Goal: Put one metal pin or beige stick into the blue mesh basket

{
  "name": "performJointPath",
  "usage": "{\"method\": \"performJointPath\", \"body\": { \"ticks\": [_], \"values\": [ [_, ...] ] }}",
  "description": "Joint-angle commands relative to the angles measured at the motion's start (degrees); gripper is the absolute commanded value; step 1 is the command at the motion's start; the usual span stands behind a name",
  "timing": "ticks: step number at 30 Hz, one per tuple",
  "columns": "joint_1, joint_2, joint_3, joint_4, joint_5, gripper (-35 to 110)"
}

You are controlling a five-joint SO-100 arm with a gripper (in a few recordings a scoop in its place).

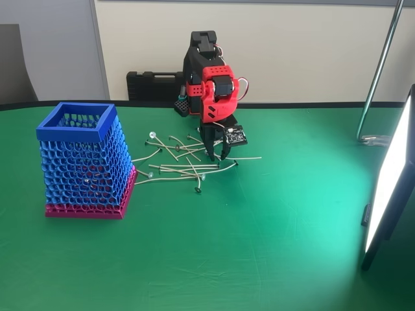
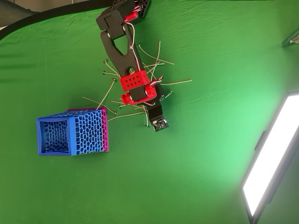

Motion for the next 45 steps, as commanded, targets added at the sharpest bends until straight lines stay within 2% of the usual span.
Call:
{"method": "performJointPath", "body": {
  "ticks": [1,30,45],
  "values": [
    [0.3,2.4,-1.1,-0.6,1.1,16],
    [-0.3,-1.1,-2.2,-4.2,3.3,13],
    [-0.7,-0.4,-0.5,-4.4,0.4,12]
  ]
}}
